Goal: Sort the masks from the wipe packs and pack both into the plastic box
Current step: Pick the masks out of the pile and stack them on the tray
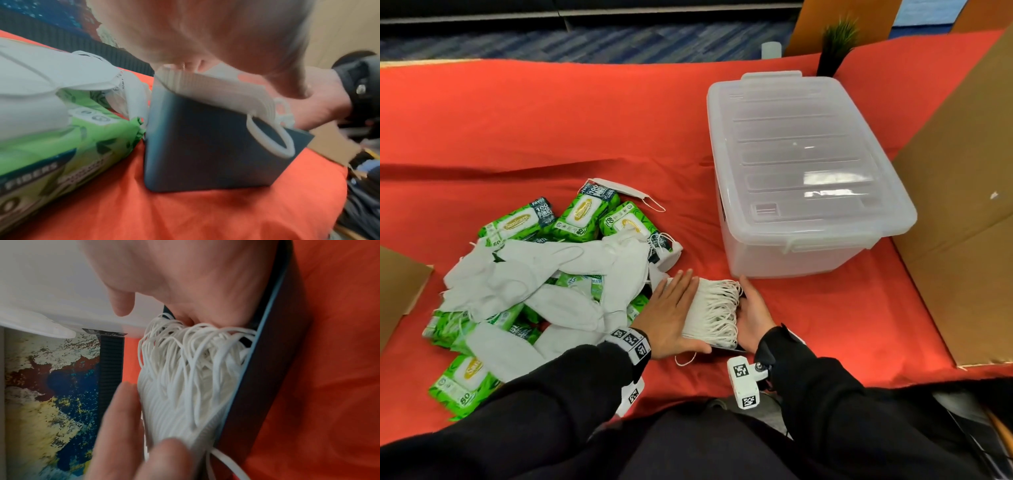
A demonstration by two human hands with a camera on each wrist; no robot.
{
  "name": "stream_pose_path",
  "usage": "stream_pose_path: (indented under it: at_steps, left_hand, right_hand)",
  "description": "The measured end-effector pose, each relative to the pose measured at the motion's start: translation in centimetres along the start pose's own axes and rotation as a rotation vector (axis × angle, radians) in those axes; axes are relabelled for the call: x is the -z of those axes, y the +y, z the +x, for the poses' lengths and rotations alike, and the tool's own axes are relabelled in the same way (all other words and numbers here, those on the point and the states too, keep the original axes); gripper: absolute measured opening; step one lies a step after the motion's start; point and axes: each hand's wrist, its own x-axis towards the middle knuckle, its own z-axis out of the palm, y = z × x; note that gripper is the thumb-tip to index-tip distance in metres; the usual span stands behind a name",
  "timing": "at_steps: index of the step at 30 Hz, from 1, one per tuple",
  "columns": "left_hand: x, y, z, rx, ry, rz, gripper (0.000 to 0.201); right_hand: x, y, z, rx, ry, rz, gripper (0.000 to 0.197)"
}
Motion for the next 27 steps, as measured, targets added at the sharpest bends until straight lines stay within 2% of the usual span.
stream_pose_path:
  at_steps: [1, 3, 5, 7, 9, 10, 12, 15, 19, 22, 25, 27]
  left_hand:
    - [-0.1, -0.4, -0.1, -0.007, 0.042, -0.075, 0.133]
    - [0.5, -1.2, -0.4, 0.008, 0.226, -0.23, 0.113]
    - [0.9, -1.8, -0.4, 0.145, 0.394, -0.471, 0.081]
    - [0.3, -1.9, 0.3, 0.439, 0.343, -0.916, 0.061]
    - [-0.9, -1.6, 1.1, 0.621, 0.283, -1.409, 0.061]
    - [-1.6, -1.5, 1.4, 0.667, 0.287, -1.511, 0.065]
    - [-1.0, -0.7, 1.5, 0.675, 0.296, -1.49, 0.063]
    - [-0.4, -0.4, 2.1, 0.699, 0.382, -1.379, 0.046]
    - [-1.1, -0.5, 3.7, 0.775, 0.324, -1.236, 0.055]
    - [-1.5, -0.8, 4.2, 0.822, 0.31, -1.178, 0.052]
    - [-1.5, -0.8, 4.3, 0.873, 0.365, -1.236, 0.049]
    - [-1.3, -0.9, 4.5, 0.905, 0.384, -1.315, 0.057]
  right_hand:
    - [-0.2, 0.0, -0.2, 0.007, 0.013, 0.002, 0.06]
    - [2.0, 0.7, 2.3, 0.038, 0.059, -0.012, 0.056]
    - [2.4, 1.0, 3.2, 0.028, 0.068, -0.027, 0.067]
    - [2.2, 1.2, 3.4, 0.002, 0.04, -0.031, 0.08]
    - [1.6, 1.2, 3.4, -0.006, 0.012, -0.037, 0.075]
    - [1.5, 1.2, 3.6, 0.002, 0.005, -0.041, 0.074]
    - [1.4, 1.1, 3.7, 0.014, -0.005, -0.061, 0.075]
    - [1.1, 0.9, 3.3, 0.043, -0.006, -0.054, 0.065]
    - [0.1, 1.3, 3.3, 0.026, 0.031, -0.098, 0.076]
    - [0.2, 0.9, 3.3, -0.02, 0.016, -0.025, 0.077]
    - [0.4, 0.4, 3.2, -0.024, -0.001, 0.031, 0.074]
    - [0.4, 0.4, 3.0, -0.034, 0.0, 0.034, 0.07]
